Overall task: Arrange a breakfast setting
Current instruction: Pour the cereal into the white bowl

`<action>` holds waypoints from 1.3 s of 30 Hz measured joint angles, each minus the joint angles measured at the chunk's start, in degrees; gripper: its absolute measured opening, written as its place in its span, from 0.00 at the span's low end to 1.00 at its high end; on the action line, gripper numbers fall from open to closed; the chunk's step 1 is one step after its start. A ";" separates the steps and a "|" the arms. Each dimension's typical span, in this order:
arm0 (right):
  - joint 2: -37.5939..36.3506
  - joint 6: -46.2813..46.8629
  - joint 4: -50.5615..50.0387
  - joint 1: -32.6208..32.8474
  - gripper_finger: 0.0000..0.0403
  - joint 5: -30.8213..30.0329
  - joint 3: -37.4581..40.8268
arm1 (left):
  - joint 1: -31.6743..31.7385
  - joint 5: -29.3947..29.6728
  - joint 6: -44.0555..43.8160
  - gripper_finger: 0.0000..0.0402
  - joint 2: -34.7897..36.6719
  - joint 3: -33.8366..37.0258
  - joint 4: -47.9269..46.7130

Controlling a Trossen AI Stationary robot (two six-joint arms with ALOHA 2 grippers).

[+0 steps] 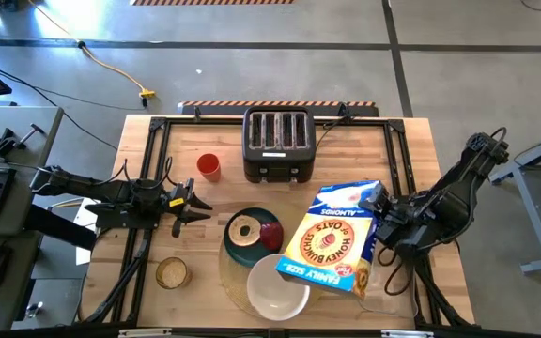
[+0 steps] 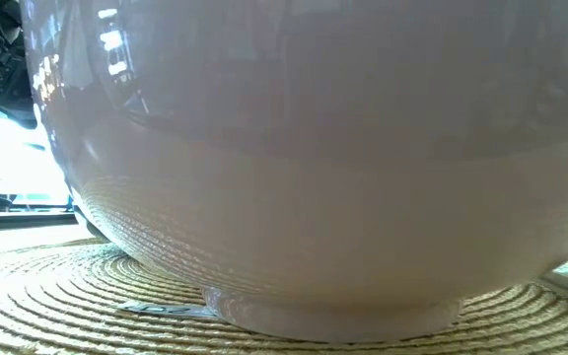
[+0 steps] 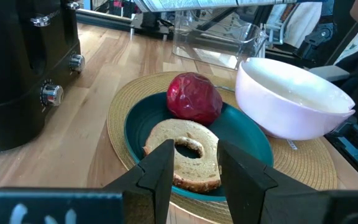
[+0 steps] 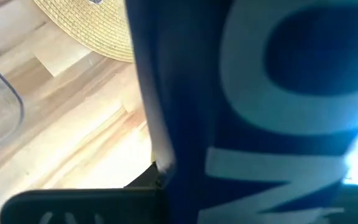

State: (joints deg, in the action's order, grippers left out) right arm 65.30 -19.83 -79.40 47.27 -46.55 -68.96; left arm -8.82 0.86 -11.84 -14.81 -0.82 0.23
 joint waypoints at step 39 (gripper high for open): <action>16.94 -13.52 -8.66 -6.75 0.15 -2.93 -13.31 | 0.00 0.00 0.00 0.28 -0.01 0.00 0.00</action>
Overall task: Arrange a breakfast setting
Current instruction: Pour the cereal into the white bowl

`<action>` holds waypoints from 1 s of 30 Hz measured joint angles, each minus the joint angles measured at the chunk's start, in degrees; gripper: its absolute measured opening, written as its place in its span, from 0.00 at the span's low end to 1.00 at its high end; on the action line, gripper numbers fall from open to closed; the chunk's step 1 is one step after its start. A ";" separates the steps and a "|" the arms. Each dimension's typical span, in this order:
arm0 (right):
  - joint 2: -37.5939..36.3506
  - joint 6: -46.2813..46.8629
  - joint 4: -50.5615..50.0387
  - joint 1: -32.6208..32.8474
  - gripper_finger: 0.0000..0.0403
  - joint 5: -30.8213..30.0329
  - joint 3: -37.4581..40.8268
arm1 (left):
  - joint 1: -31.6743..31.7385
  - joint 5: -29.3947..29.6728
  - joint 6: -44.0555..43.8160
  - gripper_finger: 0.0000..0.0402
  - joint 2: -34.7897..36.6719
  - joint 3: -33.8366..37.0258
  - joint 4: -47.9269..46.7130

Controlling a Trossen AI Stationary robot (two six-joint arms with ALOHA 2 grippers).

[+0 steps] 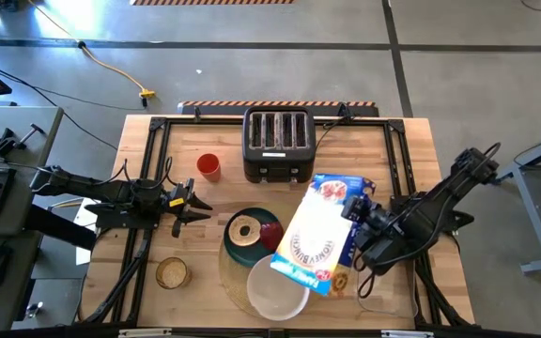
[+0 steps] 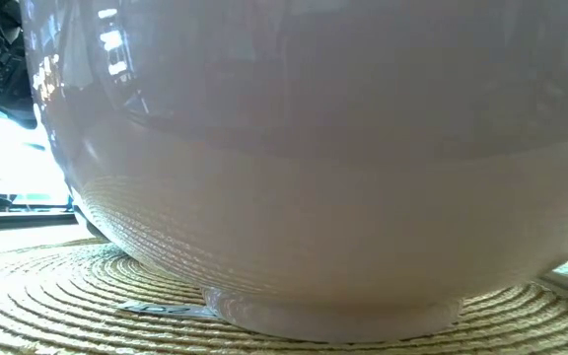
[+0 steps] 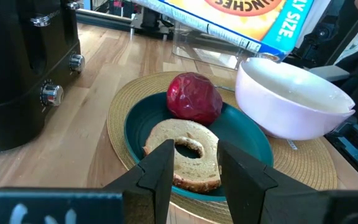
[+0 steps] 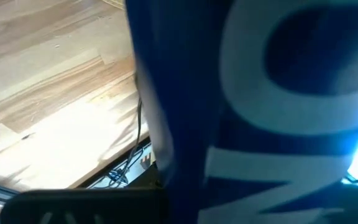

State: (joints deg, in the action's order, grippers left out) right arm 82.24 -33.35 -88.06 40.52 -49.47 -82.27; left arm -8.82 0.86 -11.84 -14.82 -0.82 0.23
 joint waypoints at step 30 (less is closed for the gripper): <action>0.67 -14.09 3.88 0.02 0.15 -5.69 -0.34 | -0.02 0.00 0.00 0.28 -0.01 0.00 0.00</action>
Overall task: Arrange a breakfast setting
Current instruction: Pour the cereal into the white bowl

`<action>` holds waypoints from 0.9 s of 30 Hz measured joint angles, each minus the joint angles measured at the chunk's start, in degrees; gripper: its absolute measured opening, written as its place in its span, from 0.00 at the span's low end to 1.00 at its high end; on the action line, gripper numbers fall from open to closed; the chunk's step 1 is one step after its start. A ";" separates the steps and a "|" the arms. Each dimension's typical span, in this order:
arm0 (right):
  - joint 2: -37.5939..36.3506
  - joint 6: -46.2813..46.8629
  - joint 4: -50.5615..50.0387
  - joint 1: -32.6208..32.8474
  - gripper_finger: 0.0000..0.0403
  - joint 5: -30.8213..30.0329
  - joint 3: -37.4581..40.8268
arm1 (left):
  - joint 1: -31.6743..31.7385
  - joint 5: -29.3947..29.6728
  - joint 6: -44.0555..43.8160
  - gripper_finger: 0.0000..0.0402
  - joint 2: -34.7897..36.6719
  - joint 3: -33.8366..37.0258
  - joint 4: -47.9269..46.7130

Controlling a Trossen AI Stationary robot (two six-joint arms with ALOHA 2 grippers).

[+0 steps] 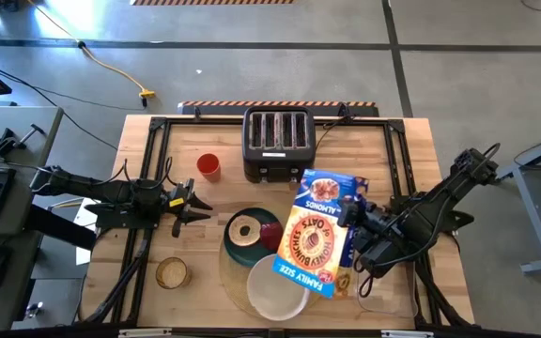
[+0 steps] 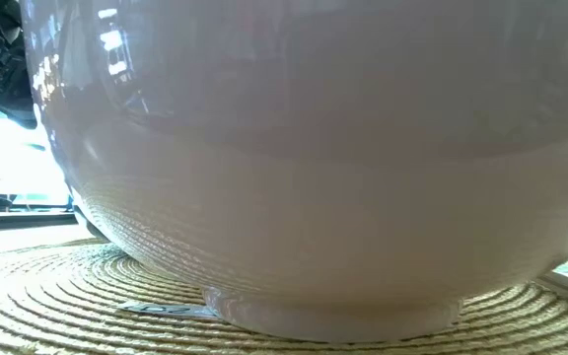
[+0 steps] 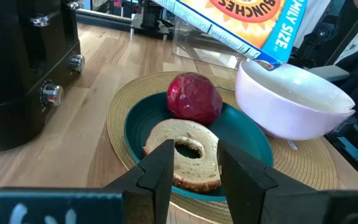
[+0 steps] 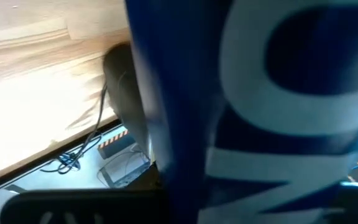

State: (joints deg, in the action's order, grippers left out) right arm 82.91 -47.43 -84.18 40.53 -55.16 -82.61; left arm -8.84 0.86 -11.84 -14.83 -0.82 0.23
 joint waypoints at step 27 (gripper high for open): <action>-0.04 -14.76 9.27 0.00 0.15 -5.87 0.00 | 0.01 0.00 0.00 0.28 0.00 0.00 0.00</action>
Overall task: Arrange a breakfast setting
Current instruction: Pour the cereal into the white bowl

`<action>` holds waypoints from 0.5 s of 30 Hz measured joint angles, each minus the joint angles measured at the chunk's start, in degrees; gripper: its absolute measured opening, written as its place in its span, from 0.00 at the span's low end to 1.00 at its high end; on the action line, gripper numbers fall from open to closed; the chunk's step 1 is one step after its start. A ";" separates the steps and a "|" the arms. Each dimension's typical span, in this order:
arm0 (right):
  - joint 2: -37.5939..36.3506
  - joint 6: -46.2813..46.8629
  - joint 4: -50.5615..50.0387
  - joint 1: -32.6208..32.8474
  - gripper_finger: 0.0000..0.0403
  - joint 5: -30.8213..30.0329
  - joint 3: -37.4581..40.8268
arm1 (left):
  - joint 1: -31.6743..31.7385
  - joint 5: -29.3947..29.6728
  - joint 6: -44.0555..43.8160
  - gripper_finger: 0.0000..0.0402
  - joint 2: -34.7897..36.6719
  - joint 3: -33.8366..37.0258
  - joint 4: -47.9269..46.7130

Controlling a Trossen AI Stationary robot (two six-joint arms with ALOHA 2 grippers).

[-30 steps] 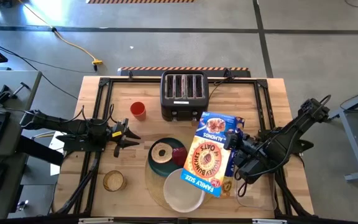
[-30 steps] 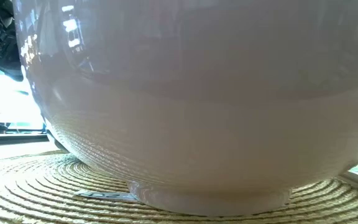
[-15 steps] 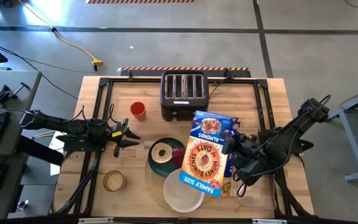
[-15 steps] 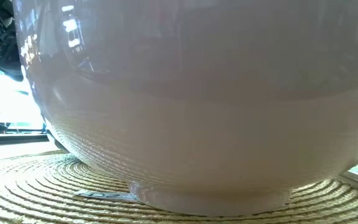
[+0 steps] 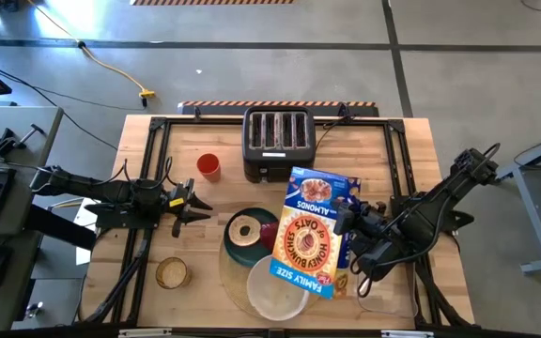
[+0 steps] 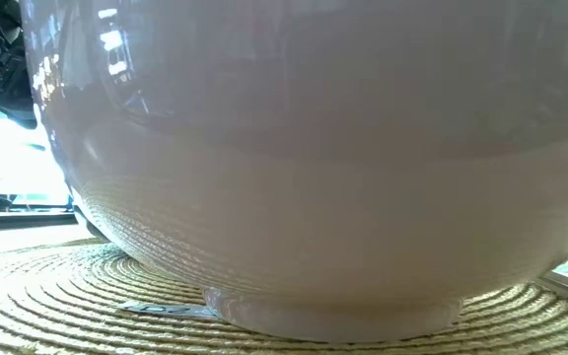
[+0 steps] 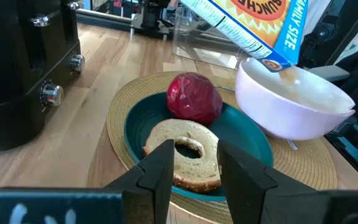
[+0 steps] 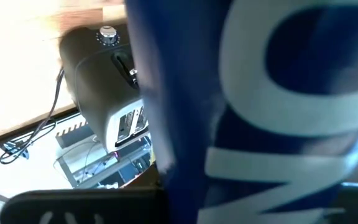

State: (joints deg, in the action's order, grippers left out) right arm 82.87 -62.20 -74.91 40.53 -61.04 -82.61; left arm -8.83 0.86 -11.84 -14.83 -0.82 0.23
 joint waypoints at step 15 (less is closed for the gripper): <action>0.00 -2.35 0.20 0.00 0.15 -2.45 0.00 | 0.01 0.00 0.00 0.28 0.00 0.00 0.00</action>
State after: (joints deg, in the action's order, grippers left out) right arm 82.87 -64.55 -74.72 40.53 -63.48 -82.61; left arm -8.82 0.86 -11.84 -14.83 -0.82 0.23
